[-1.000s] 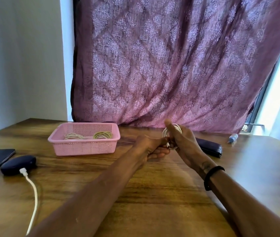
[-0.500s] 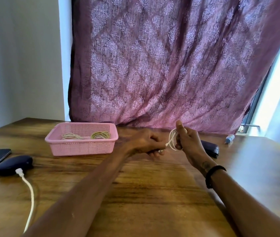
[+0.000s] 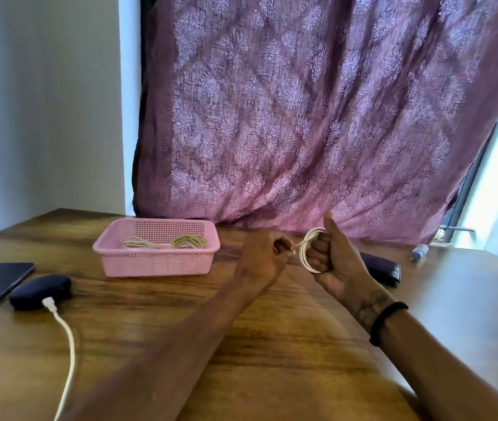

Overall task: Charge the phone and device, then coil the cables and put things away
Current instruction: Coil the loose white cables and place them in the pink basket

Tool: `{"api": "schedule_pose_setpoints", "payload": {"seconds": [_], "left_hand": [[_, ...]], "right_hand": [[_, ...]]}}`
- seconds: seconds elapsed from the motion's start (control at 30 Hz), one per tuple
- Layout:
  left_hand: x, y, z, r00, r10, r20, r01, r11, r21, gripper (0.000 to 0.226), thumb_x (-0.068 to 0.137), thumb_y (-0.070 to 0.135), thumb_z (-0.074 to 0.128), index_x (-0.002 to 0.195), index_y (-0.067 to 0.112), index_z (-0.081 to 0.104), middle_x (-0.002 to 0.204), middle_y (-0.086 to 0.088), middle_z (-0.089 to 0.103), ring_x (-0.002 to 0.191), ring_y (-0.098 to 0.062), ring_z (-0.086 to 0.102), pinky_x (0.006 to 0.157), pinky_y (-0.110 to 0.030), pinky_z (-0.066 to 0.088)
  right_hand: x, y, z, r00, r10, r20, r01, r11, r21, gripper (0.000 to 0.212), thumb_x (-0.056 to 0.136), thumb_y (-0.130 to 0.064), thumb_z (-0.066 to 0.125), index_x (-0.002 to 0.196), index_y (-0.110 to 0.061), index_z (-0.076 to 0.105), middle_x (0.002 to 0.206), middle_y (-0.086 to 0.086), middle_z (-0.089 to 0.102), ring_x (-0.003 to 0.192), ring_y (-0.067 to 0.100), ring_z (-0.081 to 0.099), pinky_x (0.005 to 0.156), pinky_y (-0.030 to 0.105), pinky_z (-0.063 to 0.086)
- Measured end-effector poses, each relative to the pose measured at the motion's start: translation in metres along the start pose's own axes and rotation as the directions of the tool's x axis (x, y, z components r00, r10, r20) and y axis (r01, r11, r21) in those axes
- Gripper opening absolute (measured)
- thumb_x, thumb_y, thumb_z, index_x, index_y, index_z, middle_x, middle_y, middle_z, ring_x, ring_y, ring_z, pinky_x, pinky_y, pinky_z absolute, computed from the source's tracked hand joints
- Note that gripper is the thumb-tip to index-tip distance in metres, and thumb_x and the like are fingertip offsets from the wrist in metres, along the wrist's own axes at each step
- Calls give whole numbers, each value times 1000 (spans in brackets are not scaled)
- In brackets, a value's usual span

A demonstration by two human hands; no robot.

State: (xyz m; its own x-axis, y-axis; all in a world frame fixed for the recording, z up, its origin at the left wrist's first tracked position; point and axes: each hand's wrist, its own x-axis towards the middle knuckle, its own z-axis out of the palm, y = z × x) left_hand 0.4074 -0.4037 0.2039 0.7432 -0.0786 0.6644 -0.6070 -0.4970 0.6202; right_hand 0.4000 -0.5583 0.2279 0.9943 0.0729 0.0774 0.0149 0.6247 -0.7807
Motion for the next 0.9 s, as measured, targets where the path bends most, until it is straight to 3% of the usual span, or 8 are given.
{"api": "schedule_pose_setpoints", "payload": {"seconds": [0.13,0.3,0.43,0.53,0.67,0.73,0.83,0.9], "left_hand": [[-9,13,17,944,-243,223,319,842,-434,12,87,4,74,97,4,79,87,-16,78,69,-16,73,63,-26,60],[-8,34,18,776,-426,466,631,498,-595,27,93,16,66,110,-3,73,98,-17,76,81,-23,72,72,-32,60],[-14,21,30,832,-430,351,553,587,-591,18,94,23,71,89,7,77,81,-13,69,60,-10,59,59,-23,55],[-14,7,34,888,-429,165,455,771,-445,29,92,33,67,78,10,77,74,-14,73,58,-17,64,61,-36,61],[-10,-9,31,956,-288,-48,280,951,-135,38,85,47,50,78,17,72,73,-1,73,69,-25,71,65,-49,59],[-6,-15,29,960,-260,-108,252,964,-79,37,86,48,49,88,20,74,85,3,75,81,-18,71,74,-43,58],[1,-14,24,946,-316,-76,296,935,-198,31,90,37,58,96,14,78,90,-2,78,84,-20,73,76,-37,58],[3,-7,21,913,-407,-14,376,855,-359,24,94,30,64,94,9,77,83,-2,76,72,-17,70,66,-32,54]], "right_hand": [[2,-1,-3,997,-68,-26,68,998,-16,55,99,-49,61,60,-25,31,49,-7,19,36,6,18,29,20,18],[4,-5,-10,988,-129,-81,124,990,-68,54,98,-50,63,61,-24,34,51,-5,22,37,7,21,31,20,22],[1,-1,-10,992,-122,-36,114,978,-177,54,98,-49,63,57,-24,39,50,-5,25,39,8,24,35,21,25],[-1,4,-7,995,-72,69,86,972,-219,44,97,-43,67,65,-20,47,51,-5,31,41,7,31,41,21,36],[1,-7,-11,969,7,245,74,945,-319,37,102,-30,65,88,4,67,75,10,60,68,18,62,75,30,62],[1,-10,-16,964,-17,267,166,819,-549,48,104,-34,60,102,14,66,91,17,69,86,24,69,91,39,61],[2,-6,-22,932,-202,300,354,341,-871,39,108,-36,54,96,-3,70,77,3,67,69,11,61,68,37,53],[2,-3,-26,914,-217,342,393,265,-880,40,108,-39,50,86,-10,65,65,1,62,55,12,52,55,32,44]]}}
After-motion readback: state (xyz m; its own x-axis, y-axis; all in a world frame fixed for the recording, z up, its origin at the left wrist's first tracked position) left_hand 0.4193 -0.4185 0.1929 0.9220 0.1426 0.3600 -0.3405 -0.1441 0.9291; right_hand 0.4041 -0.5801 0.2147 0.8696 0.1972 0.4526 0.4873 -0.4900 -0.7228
